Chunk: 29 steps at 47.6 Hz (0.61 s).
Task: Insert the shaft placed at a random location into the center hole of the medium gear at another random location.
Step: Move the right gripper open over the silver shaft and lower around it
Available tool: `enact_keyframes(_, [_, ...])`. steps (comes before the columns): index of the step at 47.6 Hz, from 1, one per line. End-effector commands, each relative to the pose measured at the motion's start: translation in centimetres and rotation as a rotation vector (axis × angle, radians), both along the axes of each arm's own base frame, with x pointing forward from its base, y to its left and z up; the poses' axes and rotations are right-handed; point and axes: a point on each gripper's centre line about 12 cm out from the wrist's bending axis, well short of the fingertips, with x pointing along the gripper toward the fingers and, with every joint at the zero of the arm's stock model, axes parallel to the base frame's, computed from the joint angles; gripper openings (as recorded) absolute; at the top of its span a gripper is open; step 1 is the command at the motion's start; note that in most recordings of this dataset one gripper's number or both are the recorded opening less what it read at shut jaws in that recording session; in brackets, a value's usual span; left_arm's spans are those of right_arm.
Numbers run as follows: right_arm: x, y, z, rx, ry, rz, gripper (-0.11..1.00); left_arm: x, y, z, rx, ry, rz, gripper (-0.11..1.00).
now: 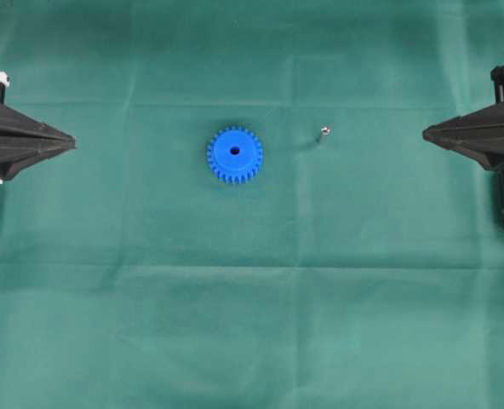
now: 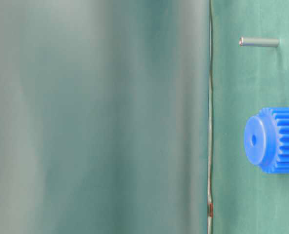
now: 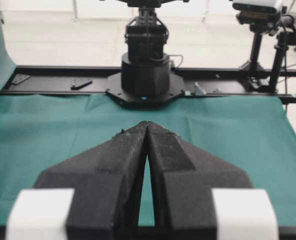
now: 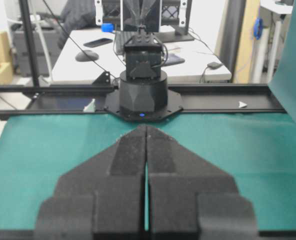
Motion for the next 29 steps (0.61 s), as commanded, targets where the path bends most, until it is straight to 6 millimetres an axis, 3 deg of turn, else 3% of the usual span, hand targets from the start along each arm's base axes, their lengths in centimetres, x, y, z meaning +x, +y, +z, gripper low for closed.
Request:
enact_keyframes(1, [0.4,-0.2,0.3,-0.002,0.005,-0.008,0.01,0.4,0.0,1.1,0.003,-0.006,-0.003,0.0])
enact_keyframes(13, [1.1,-1.0,-1.0,-0.002,0.101,-0.049,0.01,0.4,-0.1,1.1,0.0,0.002,-0.004,0.0])
enact_keyframes(29, [4.0,-2.4,-5.7,0.029,0.267,-0.103,0.01,0.5,0.0,0.9,0.003,0.006,-0.003,0.0])
